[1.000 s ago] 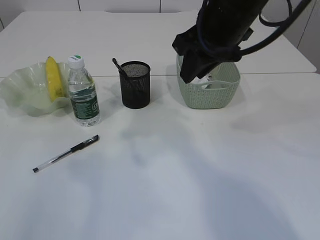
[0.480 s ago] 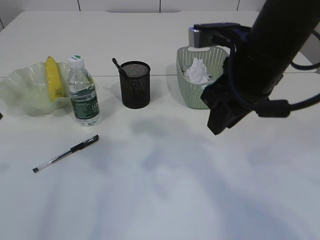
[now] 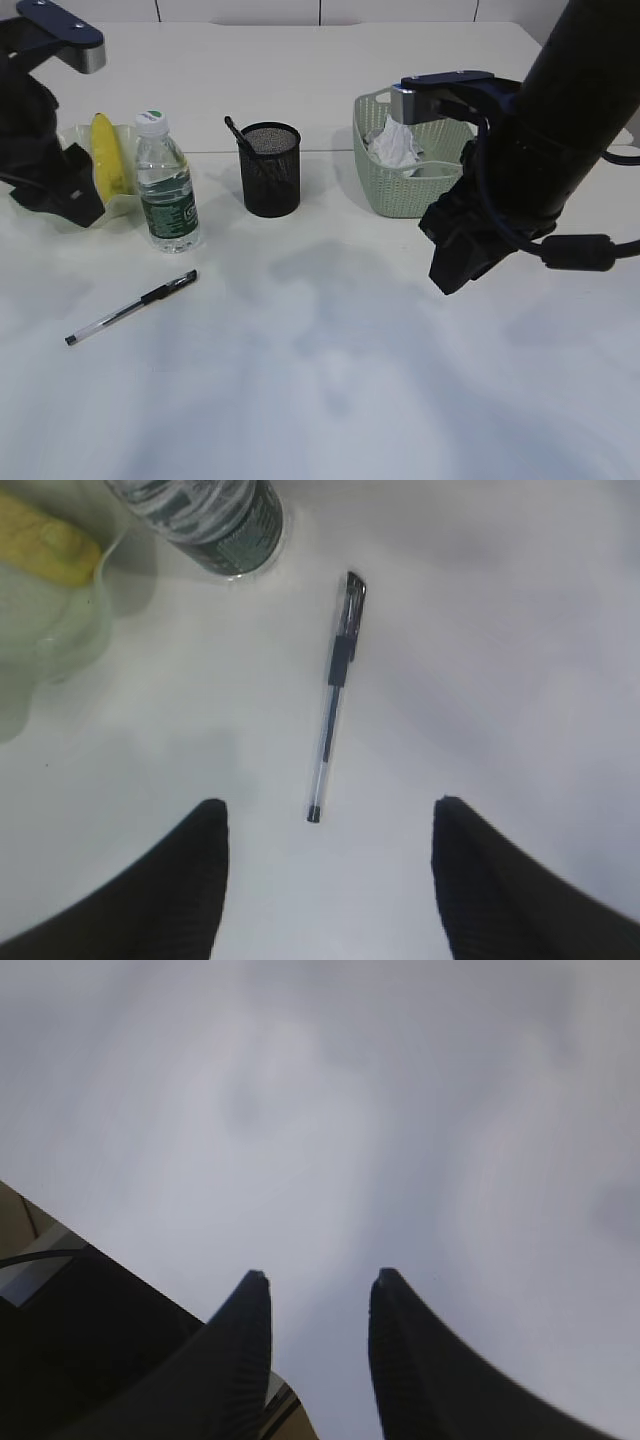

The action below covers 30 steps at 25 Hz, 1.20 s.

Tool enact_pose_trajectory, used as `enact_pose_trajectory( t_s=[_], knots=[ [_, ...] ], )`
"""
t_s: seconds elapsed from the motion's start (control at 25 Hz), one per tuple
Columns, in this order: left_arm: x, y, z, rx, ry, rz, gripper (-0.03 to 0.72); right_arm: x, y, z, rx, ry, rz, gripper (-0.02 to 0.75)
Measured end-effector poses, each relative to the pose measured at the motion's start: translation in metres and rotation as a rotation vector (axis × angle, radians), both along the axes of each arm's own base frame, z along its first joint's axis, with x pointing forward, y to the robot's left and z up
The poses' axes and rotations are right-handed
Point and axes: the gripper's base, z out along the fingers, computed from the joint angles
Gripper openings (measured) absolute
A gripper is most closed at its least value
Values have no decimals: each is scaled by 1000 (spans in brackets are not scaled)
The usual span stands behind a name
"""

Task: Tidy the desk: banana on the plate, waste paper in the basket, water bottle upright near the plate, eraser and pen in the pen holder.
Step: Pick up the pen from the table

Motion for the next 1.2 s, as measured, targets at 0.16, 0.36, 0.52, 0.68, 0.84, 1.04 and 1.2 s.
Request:
enact_pose_trajectory(
  t_s=[0.16, 0.36, 0.52, 0.68, 0.84, 1.04, 1.2],
  knots=[
    [28, -10, -22, 28, 63, -14, 457, -1, -1, 3, 3, -9, 4, 250],
    [50, -18, -52, 68, 154, -39, 457, -1, -1, 3, 3, -9, 6, 250],
    [61, -22, -70, 90, 188, -70, 457, -1, -1, 3, 3, -9, 6, 250],
    [65, -23, -84, 108, 217, -100, 456, -1, -1, 3, 4, -11, 6, 250],
    [66, -22, -86, 121, 223, -109, 453, -1, -1, 3, 4, -11, 6, 250],
    [62, -18, -81, 156, 239, -81, 447, 0, 0, 3, 8, -21, 3, 250],
    [55, -10, -62, 141, 244, -26, 446, 1, 0, 3, 11, -30, 3, 250]
  ],
)
